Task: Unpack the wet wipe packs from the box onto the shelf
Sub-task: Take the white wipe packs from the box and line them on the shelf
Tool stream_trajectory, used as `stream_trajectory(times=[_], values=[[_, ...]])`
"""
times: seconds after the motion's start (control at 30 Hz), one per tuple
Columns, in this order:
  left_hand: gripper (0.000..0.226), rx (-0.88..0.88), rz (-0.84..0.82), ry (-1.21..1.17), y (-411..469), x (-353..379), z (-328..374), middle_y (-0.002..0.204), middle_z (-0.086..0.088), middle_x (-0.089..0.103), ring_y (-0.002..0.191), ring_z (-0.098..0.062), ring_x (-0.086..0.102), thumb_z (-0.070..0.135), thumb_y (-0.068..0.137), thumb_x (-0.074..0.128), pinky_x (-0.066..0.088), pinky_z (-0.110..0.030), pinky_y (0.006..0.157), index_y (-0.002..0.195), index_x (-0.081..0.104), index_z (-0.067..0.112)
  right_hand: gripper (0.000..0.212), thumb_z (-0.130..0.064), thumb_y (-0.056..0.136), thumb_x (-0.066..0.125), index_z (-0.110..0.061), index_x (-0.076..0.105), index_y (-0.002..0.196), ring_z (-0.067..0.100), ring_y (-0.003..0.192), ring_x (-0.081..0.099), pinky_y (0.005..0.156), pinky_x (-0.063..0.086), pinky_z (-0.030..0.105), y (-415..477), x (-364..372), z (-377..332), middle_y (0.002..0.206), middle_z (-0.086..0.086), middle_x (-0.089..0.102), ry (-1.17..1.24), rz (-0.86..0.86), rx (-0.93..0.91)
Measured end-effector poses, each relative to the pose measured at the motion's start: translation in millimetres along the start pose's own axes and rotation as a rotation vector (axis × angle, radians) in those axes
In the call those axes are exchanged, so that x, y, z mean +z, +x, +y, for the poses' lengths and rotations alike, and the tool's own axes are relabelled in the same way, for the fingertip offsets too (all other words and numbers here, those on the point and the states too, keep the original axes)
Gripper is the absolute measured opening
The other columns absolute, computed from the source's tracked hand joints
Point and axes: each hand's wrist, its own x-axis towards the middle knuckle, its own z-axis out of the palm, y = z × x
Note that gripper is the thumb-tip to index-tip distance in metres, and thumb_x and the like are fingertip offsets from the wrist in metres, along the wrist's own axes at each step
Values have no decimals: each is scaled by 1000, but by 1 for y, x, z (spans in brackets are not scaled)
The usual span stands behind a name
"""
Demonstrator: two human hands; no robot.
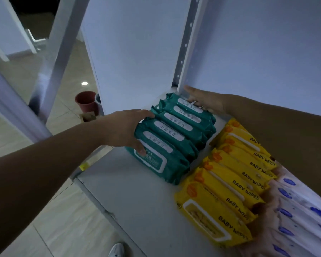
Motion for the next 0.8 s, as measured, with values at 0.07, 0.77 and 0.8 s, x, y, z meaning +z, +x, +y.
stream_trajectory(times=[0.07, 0.77, 0.8], values=[[97, 4, -2, -6, -6, 1, -1, 135, 17, 54, 116, -7, 55, 44, 64, 91, 46, -34, 105, 144, 37, 38, 65, -77, 92, 17, -32, 63, 103, 12, 99, 62, 73, 47, 25, -3, 4, 0, 110, -2, 64, 7, -8, -17], [101, 10, -30, -26, -40, 13, 3, 137, 18, 57, 120, -6, 58, 48, 65, 87, 49, -37, 107, 149, 30, 42, 58, -75, 74, 56, -34, 68, 113, 20, 108, 72, 98, 55, 38, -18, 14, 31, 118, -3, 75, -65, -66, -92], [104, 2, -38, -5, -40, 14, 3, 138, 15, 58, 121, -9, 59, 52, 63, 86, 50, -39, 105, 149, 28, 43, 57, -75, 75, 57, -34, 67, 113, 19, 106, 73, 96, 56, 38, -19, 15, 31, 118, -2, 75, -69, -72, -93]])
